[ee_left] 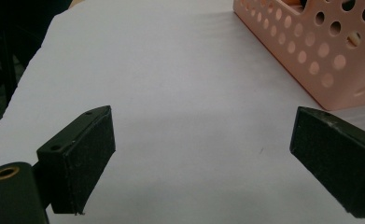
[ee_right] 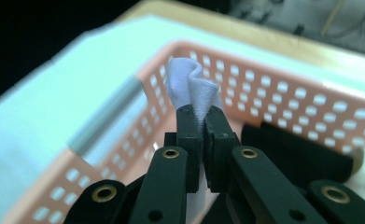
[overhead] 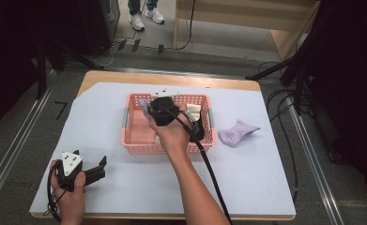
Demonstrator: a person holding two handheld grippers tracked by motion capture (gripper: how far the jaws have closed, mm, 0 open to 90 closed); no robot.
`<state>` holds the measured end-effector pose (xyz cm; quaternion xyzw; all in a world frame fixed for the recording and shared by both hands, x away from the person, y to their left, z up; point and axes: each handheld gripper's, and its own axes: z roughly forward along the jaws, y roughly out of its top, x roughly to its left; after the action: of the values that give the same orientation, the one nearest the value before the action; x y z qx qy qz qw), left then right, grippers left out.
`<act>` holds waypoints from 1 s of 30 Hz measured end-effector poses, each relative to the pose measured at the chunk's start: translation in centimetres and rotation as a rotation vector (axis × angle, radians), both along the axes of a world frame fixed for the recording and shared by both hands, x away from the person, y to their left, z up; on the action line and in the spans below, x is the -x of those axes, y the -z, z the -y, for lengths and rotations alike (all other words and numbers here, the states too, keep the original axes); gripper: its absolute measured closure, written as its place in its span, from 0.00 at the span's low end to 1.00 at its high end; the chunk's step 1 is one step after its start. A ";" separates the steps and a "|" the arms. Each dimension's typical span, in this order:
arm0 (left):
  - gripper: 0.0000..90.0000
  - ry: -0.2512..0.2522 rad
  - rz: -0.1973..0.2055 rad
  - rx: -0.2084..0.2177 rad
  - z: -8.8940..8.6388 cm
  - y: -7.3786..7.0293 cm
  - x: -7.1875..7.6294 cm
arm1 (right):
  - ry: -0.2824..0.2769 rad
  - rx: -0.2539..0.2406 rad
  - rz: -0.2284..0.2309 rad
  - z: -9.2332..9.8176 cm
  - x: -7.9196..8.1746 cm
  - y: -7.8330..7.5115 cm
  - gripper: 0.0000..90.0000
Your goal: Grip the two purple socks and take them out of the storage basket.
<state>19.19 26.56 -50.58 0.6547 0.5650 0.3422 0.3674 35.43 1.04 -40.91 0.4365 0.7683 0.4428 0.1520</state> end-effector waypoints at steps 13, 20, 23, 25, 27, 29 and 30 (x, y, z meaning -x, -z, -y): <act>0.08 -0.002 0.000 0.000 0.0 0.0 0.0 | 0.025 -0.126 0.170 2.2 0.7 -2.4 0.97; 0.08 -0.002 -0.003 -0.001 0.0 0.0 0.0 | 0.069 -0.155 0.233 4.3 1.1 -3.6 0.97; 0.08 0.000 -0.003 -0.004 0.0 0.0 0.0 | 0.088 -0.154 0.247 5.1 1.1 -3.9 0.97; 0.08 0.000 -0.002 -0.004 0.0 0.0 0.0 | 0.105 -0.156 0.263 5.9 1.2 -4.1 0.97; 0.08 -0.001 0.000 -0.004 0.0 0.0 0.0 | 0.133 -0.153 0.290 7.3 1.4 -4.4 0.97; 0.08 -0.001 0.001 -0.004 0.0 0.0 0.0 | 0.144 -0.152 0.296 7.9 1.4 -4.4 0.97; 0.08 -0.002 0.002 -0.004 0.1 0.0 0.0 | 0.158 -0.152 0.303 8.5 1.5 -4.4 0.97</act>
<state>19.19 26.50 -50.59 0.6546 0.5646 0.3445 0.3662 33.96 -7.47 -36.47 0.4341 0.6642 0.5469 0.2671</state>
